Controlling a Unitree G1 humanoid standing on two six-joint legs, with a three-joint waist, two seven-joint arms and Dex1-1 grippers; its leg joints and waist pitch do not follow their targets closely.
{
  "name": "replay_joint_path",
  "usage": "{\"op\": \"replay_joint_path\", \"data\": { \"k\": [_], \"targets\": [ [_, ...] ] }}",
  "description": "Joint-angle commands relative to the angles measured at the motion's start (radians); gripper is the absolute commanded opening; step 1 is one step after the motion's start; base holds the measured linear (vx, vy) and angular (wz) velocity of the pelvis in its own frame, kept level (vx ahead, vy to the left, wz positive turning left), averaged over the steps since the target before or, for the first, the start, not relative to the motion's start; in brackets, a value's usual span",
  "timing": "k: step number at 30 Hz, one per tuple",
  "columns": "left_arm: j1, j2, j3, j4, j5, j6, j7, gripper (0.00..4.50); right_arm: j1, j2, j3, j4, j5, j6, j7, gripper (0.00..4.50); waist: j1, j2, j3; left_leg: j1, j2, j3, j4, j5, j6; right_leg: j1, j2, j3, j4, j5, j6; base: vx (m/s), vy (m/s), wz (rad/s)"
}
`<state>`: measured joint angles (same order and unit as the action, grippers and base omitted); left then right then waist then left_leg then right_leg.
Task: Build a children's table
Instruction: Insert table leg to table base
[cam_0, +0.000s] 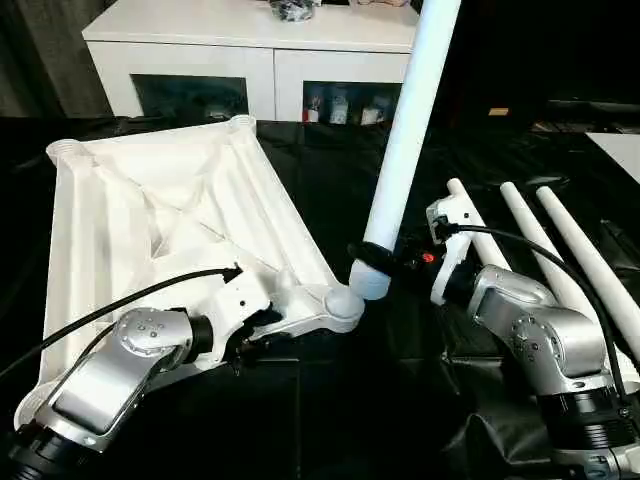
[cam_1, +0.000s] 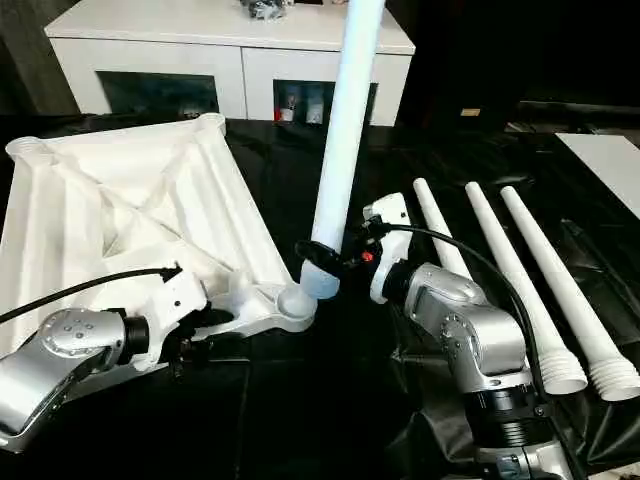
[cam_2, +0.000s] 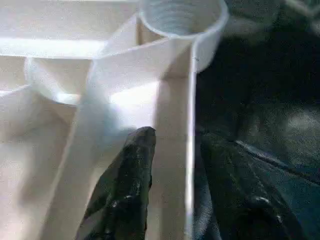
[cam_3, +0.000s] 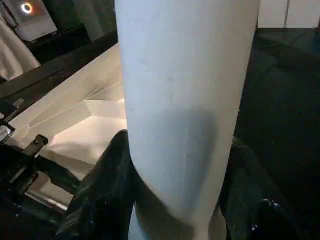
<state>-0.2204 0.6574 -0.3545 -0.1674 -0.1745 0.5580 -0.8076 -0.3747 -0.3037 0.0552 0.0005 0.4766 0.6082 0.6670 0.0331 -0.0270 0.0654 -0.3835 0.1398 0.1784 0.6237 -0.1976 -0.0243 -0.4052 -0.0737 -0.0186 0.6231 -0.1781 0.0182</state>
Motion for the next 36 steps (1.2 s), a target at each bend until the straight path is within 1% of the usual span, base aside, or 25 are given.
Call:
{"op": "replay_joint_path", "data": {
  "k": [1, 2, 3, 4, 6, 7, 8, 11, 12, 14, 16, 17, 19, 21, 22, 24, 25, 26, 27, 29, 30, 32, 34, 36],
  "targets": [
    [-0.002, 0.005, -0.029, 0.003, 0.016, 0.028, -0.014, 1.37, -0.021, -0.011, 0.004, -0.024, 0.007, 0.005, 0.02, 1.87, 0.0, 0.011, -0.064, 0.026, 0.075, -0.032, -0.096, -0.289, -0.052, 0.027, -0.062, 0.037, -0.073, -0.271, -0.216, 0.0, 0.0, 0.0],
    [-0.007, 0.001, -0.026, 0.006, 0.015, 0.033, -0.014, 1.23, -0.025, -0.013, 0.007, -0.022, 0.006, 0.007, 0.028, 1.87, 0.0, 0.009, -0.064, 0.026, 0.075, -0.032, -0.095, -0.291, -0.052, 0.027, -0.063, 0.037, -0.073, -0.275, -0.216, 0.0, 0.0, 0.0],
    [-0.01, -0.002, -0.023, 0.009, 0.016, 0.034, -0.014, 1.23, -0.026, -0.014, 0.009, -0.022, 0.004, 0.008, 0.032, 1.87, 0.001, 0.01, -0.064, 0.025, 0.075, -0.033, -0.096, -0.291, -0.051, 0.028, -0.064, 0.037, -0.073, -0.28, -0.216, 0.0, 0.0, 0.0],
    [-0.014, -0.003, -0.023, 0.014, 0.018, 0.034, -0.016, 1.11, -0.028, -0.018, 0.014, -0.022, 0.004, 0.012, 0.039, 1.87, 0.0, 0.006, -0.063, 0.025, 0.076, -0.032, -0.096, -0.291, -0.051, 0.028, -0.064, 0.037, -0.074, -0.284, -0.216, 0.0, 0.0, 0.0],
    [-0.019, -0.003, -0.025, 0.025, 0.027, 0.028, -0.017, 0.94, -0.027, -0.026, 0.021, -0.025, 0.003, 0.016, 0.051, 1.87, 0.001, 0.008, -0.063, 0.025, 0.075, -0.032, -0.095, -0.289, -0.05, 0.027, -0.064, 0.037, -0.074, -0.286, -0.214, 0.0, 0.0, 0.0],
    [-0.021, -0.003, -0.025, 0.028, 0.03, 0.028, -0.018, 0.94, -0.027, -0.029, 0.023, -0.026, 0.002, 0.016, 0.054, 1.87, 0.001, 0.006, -0.064, 0.025, 0.076, -0.032, -0.095, -0.287, -0.048, 0.028, -0.064, 0.038, -0.074, -0.289, -0.213, 0.0, 0.0, 0.0],
    [-0.021, -0.003, -0.026, 0.028, 0.03, 0.028, -0.018, 0.85, -0.027, -0.029, 0.023, -0.027, 0.003, 0.018, 0.055, 1.87, 0.001, 0.007, -0.063, 0.024, 0.076, -0.033, -0.095, -0.286, -0.048, 0.028, -0.065, 0.037, -0.074, -0.292, -0.213, 0.0, 0.0, 0.0],
    [-0.021, 0.0, -0.037, 0.014, 0.03, 0.043, -0.033, 0.54, -0.019, -0.064, 0.049, -0.063, 0.039, 0.067, 0.131, 1.87, 0.001, 0.008, -0.064, 0.024, 0.076, -0.034, -0.095, -0.287, -0.044, 0.03, -0.064, 0.037, -0.074, -0.288, -0.214, 0.0, 0.0, 0.0],
    [-0.021, 0.0, -0.038, 0.013, 0.029, 0.044, -0.034, 0.54, -0.018, -0.067, 0.051, -0.065, 0.04, 0.069, 0.136, 1.87, 0.002, 0.008, -0.064, 0.025, 0.077, -0.034, -0.095, -0.282, -0.043, 0.031, -0.064, 0.037, -0.073, -0.281, -0.214, 0.0, 0.0, 0.0],
    [-0.021, 0.005, -0.048, 0.004, 0.034, 0.052, -0.042, 0.42, -0.017, -0.07, 0.055, -0.069, 0.043, 0.082, 0.141, 1.87, 0.002, 0.007, -0.063, 0.024, 0.077, -0.033, -0.095, -0.282, -0.04, 0.029, -0.065, 0.038, -0.074, -0.285, -0.214, 0.0, 0.0, 0.0],
    [-0.024, 0.007, -0.054, 0.001, 0.043, 0.056, -0.044, 0.19, -0.02, -0.068, 0.062, -0.057, 0.033, 0.081, 0.132, 1.87, 0.002, 0.002, -0.063, 0.024, 0.077, -0.033, -0.095, -0.283, -0.041, 0.029, -0.067, 0.038, -0.076, -0.303, -0.214, 0.0, 0.0, 0.0],
    [-0.025, 0.007, -0.054, 0.001, 0.044, 0.057, -0.044, 0.14, -0.022, -0.067, 0.065, -0.052, 0.028, 0.08, 0.129, 1.87, 0.002, 0.004, -0.063, 0.024, 0.077, -0.033, -0.094, -0.281, -0.042, 0.028, -0.066, 0.038, -0.076, -0.306, -0.215, 0.0, 0.0, 0.0],
    [-0.028, 0.002, -0.051, -0.002, 0.044, 0.06, -0.041, 0.1, -0.029, -0.062, 0.073, -0.03, 0.01, 0.072, 0.12, 1.87, 0.001, 0.004, -0.062, 0.026, 0.077, -0.034, -0.095, -0.291, -0.047, 0.026, -0.066, 0.037, -0.076, -0.32, -0.213, 0.0, 0.0, 0.0],
    [-0.032, -0.002, -0.052, -0.005, 0.045, 0.062, -0.042, 0.02, -0.045, -0.052, 0.09, 0.011, -0.02, 0.056, 0.115, 1.87, -0.001, 0.001, -0.063, 0.024, 0.076, -0.034, -0.094, -0.287, -0.049, 0.026, -0.066, 0.037, -0.076, -0.313, -0.214, 0.0, 0.0, 0.0],
    [-0.033, -0.004, -0.053, -0.005, 0.047, 0.063, -0.042, 0.0, -0.057, -0.044, 0.098, 0.033, -0.029, 0.051, 0.115, 1.87, -0.002, 0.002, -0.064, 0.024, 0.076, -0.034, -0.094, -0.287, -0.05, 0.026, -0.066, 0.036, -0.074, -0.312, -0.217, 0.0, 0.0, 0.0],
    [-0.035, -0.007, -0.052, -0.006, 0.048, 0.064, -0.043, 0.0, -0.066, -0.037, 0.103, 0.048, -0.031, 0.049, 0.116, 1.87, -0.002, 0.003, -0.065, 0.025, 0.076, -0.033, -0.092, -0.286, -0.048, 0.025, -0.067, 0.037, -0.076, -0.308, -0.221, 0.0, 0.0, 0.0],
    [-0.036, -0.01, -0.052, -0.006, 0.049, 0.065, -0.041, 0.0, -0.073, -0.032, 0.109, 0.064, -0.041, 0.04, 0.114, 1.87, -0.001, 0.001, -0.065, 0.024, 0.076, -0.032, -0.092, -0.276, -0.046, 0.027, -0.067, 0.038, -0.075, -0.295, -0.221, 0.0, 0.0, 0.0],
    [-0.04, -0.015, -0.053, -0.007, 0.051, 0.066, -0.042, 0.0, -0.086, -0.022, 0.116, 0.095, -0.051, 0.025, 0.111, 1.87, -0.001, 0.002, -0.066, 0.023, 0.077, -0.033, -0.092, -0.262, -0.044, 0.028, -0.066, 0.037, -0.072, -0.274, -0.225, 0.0, 0.0, 0.0],
    [-0.041, -0.016, -0.053, -0.008, 0.052, 0.066, -0.043, 0.0, -0.09, -0.019, 0.118, 0.104, -0.054, 0.02, 0.11, 1.87, -0.002, 0.001, -0.067, 0.023, 0.077, -0.031, -0.091, -0.248, -0.041, 0.028, -0.067, 0.037, -0.07, -0.254, -0.232, 0.0, 0.0, 0.0],
    [-0.045, -0.022, -0.053, -0.009, 0.053, 0.068, -0.043, 0.0, -0.108, 0.004, 0.115, 0.152, -0.054, 0.009, 0.111, 1.87, -0.001, -0.001, -0.067, 0.023, 0.076, -0.03, -0.091, -0.24, -0.035, 0.03, -0.066, 0.037, -0.069, -0.243, -0.24, 0.0, 0.0, 0.0],
    [-0.045, -0.023, -0.053, -0.009, 0.053, 0.068, -0.043, 0.0, -0.109, 0.007, 0.113, 0.156, -0.053, 0.01, 0.112, 1.87, -0.001, 0.0, -0.067, 0.022, 0.075, -0.03, -0.091, -0.24, -0.034, 0.03, -0.066, 0.036, -0.069, -0.244, -0.241, 0.0, 0.0, 0.0],
    [-0.046, -0.024, -0.053, -0.008, 0.054, 0.069, -0.044, 0.0, -0.114, 0.019, 0.11, 0.179, -0.049, 0.014, 0.125, 1.87, 0.002, 0.0, -0.067, 0.023, 0.077, -0.029, -0.091, -0.236, -0.032, 0.031, -0.066, 0.037, -0.069, -0.241, -0.238, 0.0, 0.0, 0.0],
    [-0.046, -0.025, -0.054, -0.011, 0.056, 0.071, -0.045, 0.0, -0.113, 0.019, 0.121, 0.198, -0.064, -0.001, 0.133, 1.87, 0.002, 0.002, -0.067, 0.024, 0.077, -0.03, -0.092, -0.235, -0.033, 0.031, -0.065, 0.036, -0.068, -0.234, -0.239, 0.0, 0.0, 0.0],
    [-0.045, -0.028, -0.053, -0.016, 0.055, 0.074, -0.046, 0.0, -0.11, 0.023, 0.121, 0.219, -0.077, -0.019, 0.129, 1.87, 0.001, -0.002, -0.066, 0.023, 0.077, -0.029, -0.093, -0.246, -0.036, 0.031, -0.066, 0.036, -0.07, -0.248, -0.237, 0.0, 0.0, 0.0]
  ]
}}
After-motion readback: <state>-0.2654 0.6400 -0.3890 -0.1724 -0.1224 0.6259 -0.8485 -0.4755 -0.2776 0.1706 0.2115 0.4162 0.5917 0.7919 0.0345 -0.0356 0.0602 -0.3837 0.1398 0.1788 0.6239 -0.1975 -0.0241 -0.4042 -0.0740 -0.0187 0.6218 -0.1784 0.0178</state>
